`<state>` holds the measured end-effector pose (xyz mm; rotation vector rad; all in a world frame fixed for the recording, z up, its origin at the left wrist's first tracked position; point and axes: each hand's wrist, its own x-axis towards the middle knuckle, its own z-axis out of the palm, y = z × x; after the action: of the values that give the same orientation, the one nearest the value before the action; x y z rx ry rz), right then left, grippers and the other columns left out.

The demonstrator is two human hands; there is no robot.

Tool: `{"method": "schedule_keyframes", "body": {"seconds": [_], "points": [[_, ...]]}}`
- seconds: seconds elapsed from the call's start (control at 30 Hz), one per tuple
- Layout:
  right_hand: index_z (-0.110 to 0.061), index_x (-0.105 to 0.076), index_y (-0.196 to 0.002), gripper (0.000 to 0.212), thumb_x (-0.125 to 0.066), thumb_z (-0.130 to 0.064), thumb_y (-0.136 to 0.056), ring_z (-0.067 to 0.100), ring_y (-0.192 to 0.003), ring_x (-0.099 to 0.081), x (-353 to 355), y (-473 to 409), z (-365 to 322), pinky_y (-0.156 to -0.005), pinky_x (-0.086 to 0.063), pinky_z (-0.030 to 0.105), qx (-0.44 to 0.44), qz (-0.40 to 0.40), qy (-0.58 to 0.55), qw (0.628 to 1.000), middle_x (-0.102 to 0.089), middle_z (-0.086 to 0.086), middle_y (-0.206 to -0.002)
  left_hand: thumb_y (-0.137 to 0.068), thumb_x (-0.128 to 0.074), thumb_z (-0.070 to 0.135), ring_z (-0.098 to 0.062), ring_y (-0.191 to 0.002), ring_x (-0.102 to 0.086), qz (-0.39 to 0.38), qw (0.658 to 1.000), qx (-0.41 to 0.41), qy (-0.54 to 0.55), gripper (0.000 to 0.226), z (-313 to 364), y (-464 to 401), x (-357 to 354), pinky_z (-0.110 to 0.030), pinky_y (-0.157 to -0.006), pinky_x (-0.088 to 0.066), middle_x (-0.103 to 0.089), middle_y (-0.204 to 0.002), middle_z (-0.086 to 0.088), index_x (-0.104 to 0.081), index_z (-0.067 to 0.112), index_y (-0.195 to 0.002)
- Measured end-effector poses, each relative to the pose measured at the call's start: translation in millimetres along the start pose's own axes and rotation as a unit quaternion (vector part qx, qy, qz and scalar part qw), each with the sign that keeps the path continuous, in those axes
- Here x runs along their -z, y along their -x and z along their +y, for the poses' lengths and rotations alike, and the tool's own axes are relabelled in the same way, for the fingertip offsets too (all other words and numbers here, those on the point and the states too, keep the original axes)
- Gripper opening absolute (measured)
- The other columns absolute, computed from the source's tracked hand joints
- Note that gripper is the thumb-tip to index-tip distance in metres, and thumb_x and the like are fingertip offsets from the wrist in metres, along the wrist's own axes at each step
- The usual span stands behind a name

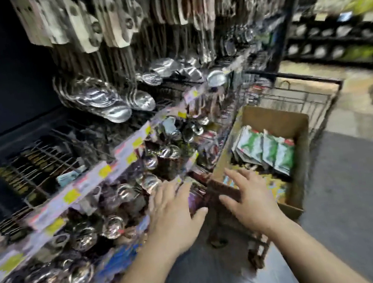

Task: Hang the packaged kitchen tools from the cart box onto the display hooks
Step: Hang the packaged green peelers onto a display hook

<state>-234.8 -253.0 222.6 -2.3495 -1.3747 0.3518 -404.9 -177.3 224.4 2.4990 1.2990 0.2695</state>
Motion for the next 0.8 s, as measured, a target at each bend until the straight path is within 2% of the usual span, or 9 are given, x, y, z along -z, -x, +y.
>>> {"method": "schedule_keyframes", "body": {"seconds": [0.13, 0.3, 0.43, 0.53, 0.8], "points": [[-0.037, -0.031, -0.152, 0.068, -0.06, -0.05, -0.091, 0.024, -0.145, -0.028, 15, 14, 68, -0.115, -0.024, 0.03, -0.043, -0.015, 0.023, 0.999, -0.033, 0.006, -0.155, -0.09, -0.048, 0.064, -0.024, -0.15, -0.019, -0.002, 0.999, -0.038, 0.007, 0.072, 58, -40, -28, -0.04, -0.124, -0.01, -0.029, -0.161, 0.0, -0.034, 0.03, -0.152], [-0.037, -0.035, -0.15, 0.068, -0.061, -0.05, -0.089, 0.021, -0.146, -0.027, 20, 17, 125, -0.117, -0.021, 0.029, -0.09, -0.025, 0.012, 0.996, -0.032, 0.003, -0.157, -0.093, -0.053, 0.059, -0.023, -0.152, -0.016, -0.026, 0.997, -0.056, 0.035, 0.07, 105, -88, -52, -0.04, -0.124, -0.011, -0.024, -0.163, -0.001, -0.031, 0.031, -0.153], [-0.038, -0.037, -0.15, 0.071, -0.055, -0.056, -0.084, 0.022, -0.144, -0.031, 23, -3, 153, -0.116, -0.025, 0.031, -0.127, -0.018, -0.022, 0.991, -0.037, 0.002, -0.154, -0.095, -0.052, 0.056, -0.021, -0.152, -0.015, -0.054, 0.995, -0.073, 0.052, 0.068, 128, -120, -72, -0.038, -0.123, -0.01, -0.024, -0.162, 0.001, -0.03, 0.03, -0.154], [-0.037, -0.035, -0.15, 0.068, -0.063, -0.048, -0.089, 0.021, -0.145, -0.027, 23, -28, 176, -0.118, -0.024, 0.031, -0.155, -0.021, -0.033, 0.987, -0.033, 0.002, -0.155, -0.095, -0.055, 0.052, -0.02, -0.151, -0.015, -0.073, 0.992, -0.081, 0.059, 0.067, 138, -148, -90, -0.037, -0.123, -0.009, -0.025, -0.161, 0.001, -0.032, 0.03, -0.153], [-0.033, -0.037, -0.15, 0.067, -0.064, -0.045, -0.09, 0.021, -0.143, -0.03, 30, -150, 224, -0.116, -0.025, 0.029, -0.202, -0.009, -0.031, 0.979, -0.037, 0.003, -0.152, -0.094, -0.052, 0.058, -0.021, -0.152, -0.013, -0.145, 0.982, -0.11, 0.041, 0.07, 149, -264, -140, -0.044, -0.125, -0.011, -0.023, -0.163, -0.001, -0.029, 0.031, -0.154]]}}
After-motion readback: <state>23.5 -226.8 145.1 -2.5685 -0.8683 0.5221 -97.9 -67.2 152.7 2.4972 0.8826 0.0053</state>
